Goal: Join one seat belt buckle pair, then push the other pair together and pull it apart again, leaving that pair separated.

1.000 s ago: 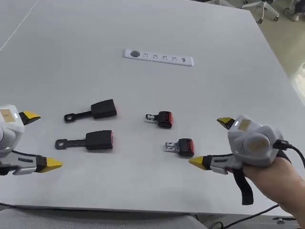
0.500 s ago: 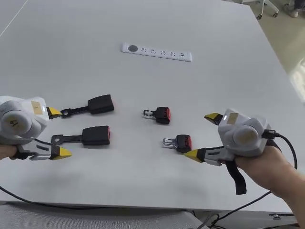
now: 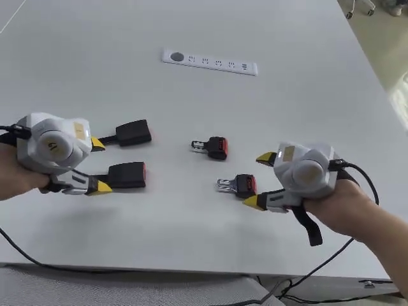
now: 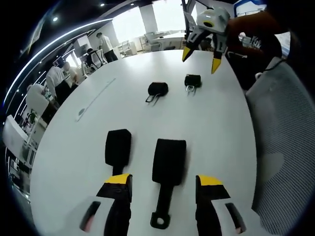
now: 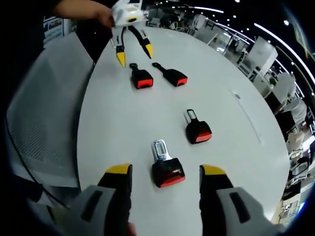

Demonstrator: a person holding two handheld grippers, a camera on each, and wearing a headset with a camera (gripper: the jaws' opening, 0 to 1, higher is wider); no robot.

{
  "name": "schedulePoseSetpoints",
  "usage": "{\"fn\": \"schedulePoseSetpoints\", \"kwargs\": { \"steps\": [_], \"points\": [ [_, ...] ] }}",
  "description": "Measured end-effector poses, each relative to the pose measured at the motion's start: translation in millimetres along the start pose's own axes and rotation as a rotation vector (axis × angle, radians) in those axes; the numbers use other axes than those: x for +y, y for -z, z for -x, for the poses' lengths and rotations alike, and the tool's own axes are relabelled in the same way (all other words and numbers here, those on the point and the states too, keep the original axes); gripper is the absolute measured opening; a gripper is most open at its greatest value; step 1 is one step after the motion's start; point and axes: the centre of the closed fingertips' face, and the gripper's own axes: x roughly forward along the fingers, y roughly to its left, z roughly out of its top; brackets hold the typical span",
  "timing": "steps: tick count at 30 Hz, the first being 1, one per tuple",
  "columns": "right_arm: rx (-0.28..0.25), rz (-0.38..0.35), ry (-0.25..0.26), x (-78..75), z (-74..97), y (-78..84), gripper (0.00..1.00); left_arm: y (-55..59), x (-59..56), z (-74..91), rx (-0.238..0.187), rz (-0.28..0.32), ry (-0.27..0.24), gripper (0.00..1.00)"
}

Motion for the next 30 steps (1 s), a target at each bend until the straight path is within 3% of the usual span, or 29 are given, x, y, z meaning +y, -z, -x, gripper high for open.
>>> {"fn": "schedulePoseSetpoints", "kwargs": {
  "steps": [4,11,30],
  "points": [
    [0.019,0.023,-0.018,-1.4,-6.2,5.1,0.52,1.1,0.6,-10.7,0.02,-0.001,0.022,0.45],
    [0.043,0.025,-0.056,-4.3,-17.8,16.7,0.47,3.2,-3.9,-23.8,0.044,-0.029,0.061,0.43],
    [0.082,0.027,-0.182,-3.5,-38.5,27.9,0.35,6.0,-10.4,-39.2,0.089,-0.114,0.148,0.33]
  ]
}}
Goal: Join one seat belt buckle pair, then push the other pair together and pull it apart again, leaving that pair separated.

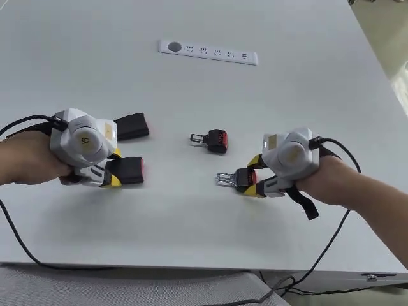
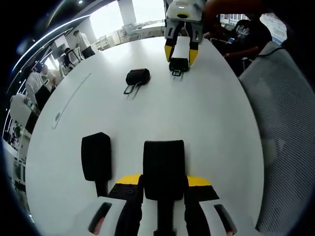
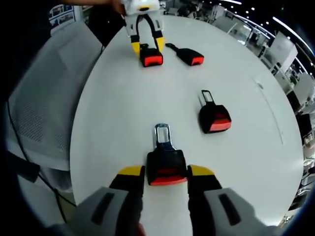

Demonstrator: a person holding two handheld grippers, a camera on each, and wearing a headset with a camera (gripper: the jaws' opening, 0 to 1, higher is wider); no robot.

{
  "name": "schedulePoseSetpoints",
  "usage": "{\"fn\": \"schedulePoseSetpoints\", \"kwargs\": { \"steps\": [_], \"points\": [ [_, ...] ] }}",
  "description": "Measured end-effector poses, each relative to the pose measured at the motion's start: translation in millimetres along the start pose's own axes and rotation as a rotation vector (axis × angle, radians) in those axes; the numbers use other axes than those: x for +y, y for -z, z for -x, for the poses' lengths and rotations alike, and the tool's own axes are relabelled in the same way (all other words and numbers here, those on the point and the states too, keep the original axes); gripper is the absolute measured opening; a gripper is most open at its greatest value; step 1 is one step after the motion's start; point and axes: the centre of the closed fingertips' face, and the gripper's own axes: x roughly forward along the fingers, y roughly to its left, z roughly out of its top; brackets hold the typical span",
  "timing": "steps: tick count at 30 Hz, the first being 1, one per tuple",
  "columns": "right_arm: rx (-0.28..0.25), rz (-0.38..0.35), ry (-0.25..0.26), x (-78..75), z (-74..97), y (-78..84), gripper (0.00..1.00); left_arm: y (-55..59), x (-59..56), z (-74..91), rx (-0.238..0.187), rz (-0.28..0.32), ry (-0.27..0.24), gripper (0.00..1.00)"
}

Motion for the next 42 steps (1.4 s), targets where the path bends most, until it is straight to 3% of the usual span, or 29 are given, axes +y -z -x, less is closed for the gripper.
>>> {"fn": "schedulePoseSetpoints", "kwargs": {
  "steps": [3,9,18,24,42],
  "points": [
    [0.007,-0.005,-0.018,-0.5,-2.9,1.7,0.34,0.6,0.0,-1.1,0.007,-0.016,0.01,0.33],
    [0.025,0.017,-0.061,-0.2,-5.6,3.2,0.34,0.5,-2.1,-1.8,0.044,-0.107,0.042,0.33],
    [0.034,0.041,-0.096,1.2,-6.8,4.5,0.33,1.0,-3.7,-3.0,0.077,-0.153,0.054,0.32],
    [0.035,0.043,-0.098,2.3,-6.6,3.6,0.33,1.2,-3.6,-2.7,0.06,-0.133,0.058,0.32],
    [0.041,0.05,-0.093,2.5,-6.9,3.5,0.33,1.7,-3.5,-3.7,0.064,-0.126,0.059,0.32]
  ]
}}
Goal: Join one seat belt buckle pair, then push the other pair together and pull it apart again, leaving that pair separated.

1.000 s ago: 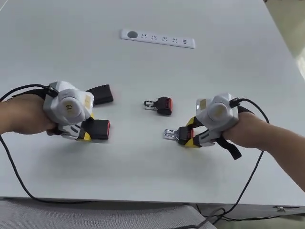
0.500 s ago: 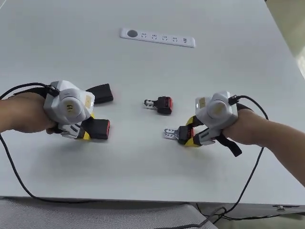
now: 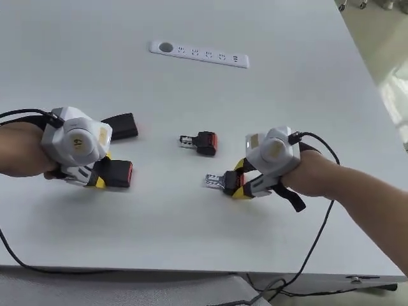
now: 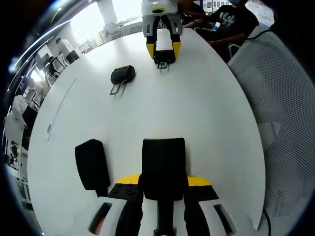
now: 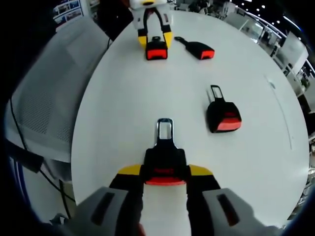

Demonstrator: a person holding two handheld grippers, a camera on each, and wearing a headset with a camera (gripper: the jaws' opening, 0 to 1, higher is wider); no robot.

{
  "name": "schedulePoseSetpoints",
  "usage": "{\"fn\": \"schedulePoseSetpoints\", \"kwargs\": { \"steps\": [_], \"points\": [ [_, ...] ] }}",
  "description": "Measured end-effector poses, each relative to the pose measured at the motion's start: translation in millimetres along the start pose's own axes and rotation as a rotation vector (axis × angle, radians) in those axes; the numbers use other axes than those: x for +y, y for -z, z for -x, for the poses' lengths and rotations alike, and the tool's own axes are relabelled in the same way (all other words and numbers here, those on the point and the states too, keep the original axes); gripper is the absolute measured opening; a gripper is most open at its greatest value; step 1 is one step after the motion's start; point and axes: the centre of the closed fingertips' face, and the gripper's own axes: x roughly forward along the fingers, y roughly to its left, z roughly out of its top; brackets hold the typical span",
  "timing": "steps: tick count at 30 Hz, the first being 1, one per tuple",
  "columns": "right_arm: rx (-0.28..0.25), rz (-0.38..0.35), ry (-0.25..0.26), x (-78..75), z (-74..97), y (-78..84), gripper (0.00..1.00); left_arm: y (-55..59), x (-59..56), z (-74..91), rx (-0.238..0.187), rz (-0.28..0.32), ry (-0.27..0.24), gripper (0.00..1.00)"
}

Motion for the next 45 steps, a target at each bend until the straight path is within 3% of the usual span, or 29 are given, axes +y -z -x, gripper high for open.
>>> {"fn": "schedulePoseSetpoints", "kwargs": {
  "steps": [20,45],
  "points": [
    [0.01,0.007,0.009,0.9,-2.7,-5.0,0.33,1.2,1.1,-0.3,0.008,0.009,0.002,0.32],
    [-0.121,-0.027,0.022,6.9,-28.0,-71.3,0.33,0.5,-1.0,0.6,0.014,0.017,0.007,0.32]
  ]
}}
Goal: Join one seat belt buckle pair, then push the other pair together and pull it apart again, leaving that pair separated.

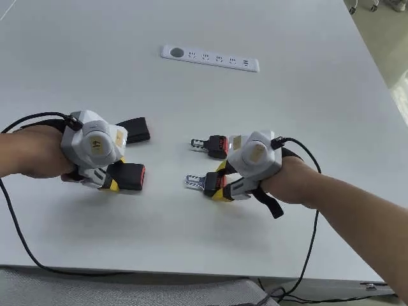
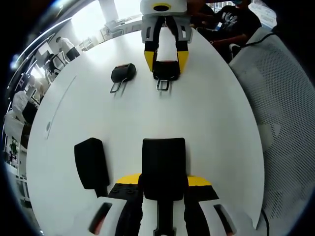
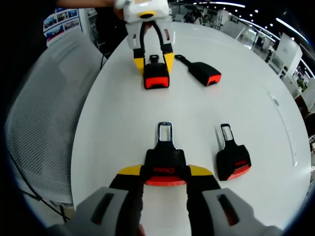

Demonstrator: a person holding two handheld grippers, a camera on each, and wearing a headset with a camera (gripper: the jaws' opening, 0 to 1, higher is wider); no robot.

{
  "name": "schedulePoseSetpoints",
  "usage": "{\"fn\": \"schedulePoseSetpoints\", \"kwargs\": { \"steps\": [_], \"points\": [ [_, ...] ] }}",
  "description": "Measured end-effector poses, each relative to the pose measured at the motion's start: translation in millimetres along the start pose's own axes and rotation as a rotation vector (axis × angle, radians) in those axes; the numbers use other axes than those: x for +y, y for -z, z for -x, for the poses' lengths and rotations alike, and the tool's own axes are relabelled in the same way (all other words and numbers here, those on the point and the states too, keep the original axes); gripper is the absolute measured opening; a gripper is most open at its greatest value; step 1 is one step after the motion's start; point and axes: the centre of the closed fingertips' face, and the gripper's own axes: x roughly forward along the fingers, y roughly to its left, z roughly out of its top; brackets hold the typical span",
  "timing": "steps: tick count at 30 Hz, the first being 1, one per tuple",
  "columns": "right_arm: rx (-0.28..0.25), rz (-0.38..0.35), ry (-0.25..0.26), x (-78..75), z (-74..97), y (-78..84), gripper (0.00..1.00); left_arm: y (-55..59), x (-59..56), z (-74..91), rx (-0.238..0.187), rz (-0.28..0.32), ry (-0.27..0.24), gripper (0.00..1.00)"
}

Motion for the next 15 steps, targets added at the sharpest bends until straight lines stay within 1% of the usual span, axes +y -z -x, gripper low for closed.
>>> {"fn": "schedulePoseSetpoints", "kwargs": {
  "steps": [3,9,15],
  "points": [
    [-0.015,0.0,0.002,1.1,-6.2,-11.4,0.33,-0.2,-0.1,0.2,-0.001,0.001,0.001,0.32],
    [-0.04,0.003,0.001,4.2,-15.8,-28.7,0.33,0.0,0.3,0.2,-0.005,0.005,0.0,0.32],
    [-0.078,-0.008,0.003,9.0,-27.4,-50.0,0.33,0.3,0.8,0.2,-0.004,0.004,0.002,0.32]
  ]
}}
